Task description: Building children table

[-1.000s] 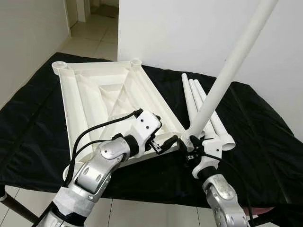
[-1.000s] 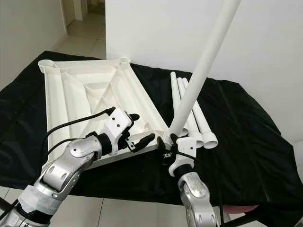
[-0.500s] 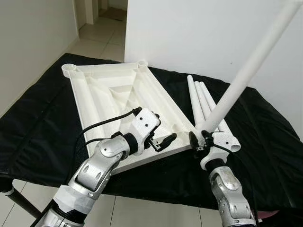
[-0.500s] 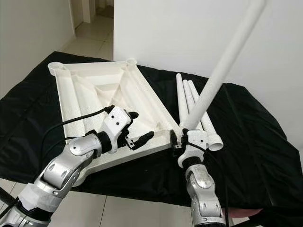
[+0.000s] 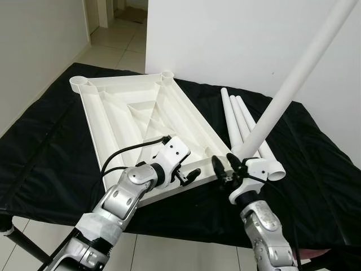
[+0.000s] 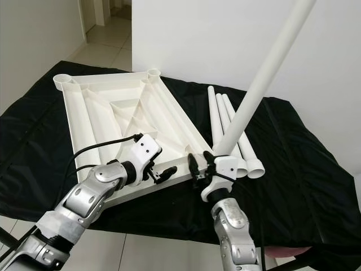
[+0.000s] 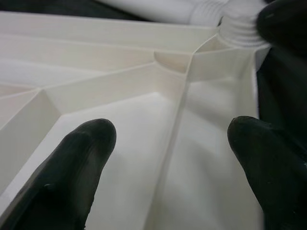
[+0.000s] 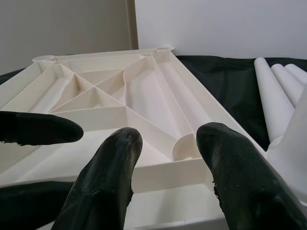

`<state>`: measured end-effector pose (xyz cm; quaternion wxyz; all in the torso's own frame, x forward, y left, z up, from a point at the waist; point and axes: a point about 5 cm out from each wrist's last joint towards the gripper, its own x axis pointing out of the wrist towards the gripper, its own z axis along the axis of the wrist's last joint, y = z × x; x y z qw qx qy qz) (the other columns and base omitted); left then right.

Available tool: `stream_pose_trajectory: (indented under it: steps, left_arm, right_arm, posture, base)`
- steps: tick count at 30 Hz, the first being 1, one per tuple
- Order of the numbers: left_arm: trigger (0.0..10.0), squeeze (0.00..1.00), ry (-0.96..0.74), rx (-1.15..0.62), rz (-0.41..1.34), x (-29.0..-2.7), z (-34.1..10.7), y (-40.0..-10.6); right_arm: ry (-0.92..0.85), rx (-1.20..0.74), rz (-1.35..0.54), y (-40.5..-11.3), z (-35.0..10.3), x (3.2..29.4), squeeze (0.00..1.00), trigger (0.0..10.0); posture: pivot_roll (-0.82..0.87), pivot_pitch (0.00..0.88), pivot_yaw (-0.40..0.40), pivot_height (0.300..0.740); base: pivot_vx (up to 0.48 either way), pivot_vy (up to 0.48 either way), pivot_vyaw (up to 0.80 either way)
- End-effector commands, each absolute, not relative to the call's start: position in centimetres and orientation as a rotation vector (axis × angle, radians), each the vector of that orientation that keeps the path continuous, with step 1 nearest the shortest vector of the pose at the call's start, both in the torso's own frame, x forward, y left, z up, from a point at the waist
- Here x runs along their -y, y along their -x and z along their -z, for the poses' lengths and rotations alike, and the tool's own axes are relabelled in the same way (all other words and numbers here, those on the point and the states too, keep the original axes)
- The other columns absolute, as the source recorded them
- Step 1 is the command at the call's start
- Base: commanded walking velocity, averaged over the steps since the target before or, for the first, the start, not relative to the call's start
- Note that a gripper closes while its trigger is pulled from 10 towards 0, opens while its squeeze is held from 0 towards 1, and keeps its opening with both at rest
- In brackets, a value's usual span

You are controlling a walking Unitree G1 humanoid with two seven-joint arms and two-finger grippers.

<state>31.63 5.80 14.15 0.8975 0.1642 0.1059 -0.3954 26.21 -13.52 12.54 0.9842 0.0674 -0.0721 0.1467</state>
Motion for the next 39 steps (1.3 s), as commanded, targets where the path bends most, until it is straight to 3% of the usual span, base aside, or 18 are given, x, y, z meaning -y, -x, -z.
stream_pose_trajectory:
  steps: [1, 17, 18, 20, 21, 39]
  left_arm:
    - [10.0, 0.00, -0.364, -0.231, 0.635, -6.6, -13.9, -32.6]
    - [10.0, 0.00, -0.362, -0.399, 0.473, -7.4, -12.5, -34.8]
    - [8.9, 0.00, -0.363, -0.422, 0.459, -7.5, -12.4, -35.0]
    - [8.9, 0.00, -0.369, -0.443, 0.444, -7.7, -12.2, -35.2]
    - [0.0, 0.00, -0.363, -0.451, 0.434, -7.8, -12.2, -35.3]
    - [0.0, 0.00, -0.302, -0.485, 0.262, -9.8, -12.0, -36.1]
  right_arm:
    - [-0.132, 0.145, -0.277, -26.1, -12.5, 14.2, 0.00, 10.0]
    - [-0.127, 0.154, -0.273, -26.5, -12.7, 14.1, 0.00, 10.0]
    - [-0.128, 0.154, -0.274, -26.6, -12.7, 14.1, 0.00, 10.0]
    - [-0.128, 0.154, -0.274, -26.6, -12.7, 14.0, 0.00, 10.0]
    - [-0.127, 0.156, -0.272, -26.7, -12.7, 14.0, 0.00, 10.0]
    - [-0.128, 0.161, -0.257, -27.0, -12.8, 14.0, 0.00, 10.0]
  posture:
    - [0.01, 0.000, -0.110, 0.740]
    - [0.00, 0.000, -0.092, 0.740]
    - [0.00, 0.000, -0.090, 0.740]
    - [0.00, 0.000, -0.090, 0.740]
    - [0.00, 0.000, -0.085, 0.740]
    - [0.00, 0.000, -0.079, 0.740]
  base:
    - [0.000, 0.000, 0.00]
    - [0.000, 0.000, 0.00]
    - [0.000, 0.000, 0.00]
    - [0.000, 0.000, 0.00]
    - [0.000, 0.000, 0.00]
    - [0.000, 0.000, 0.00]
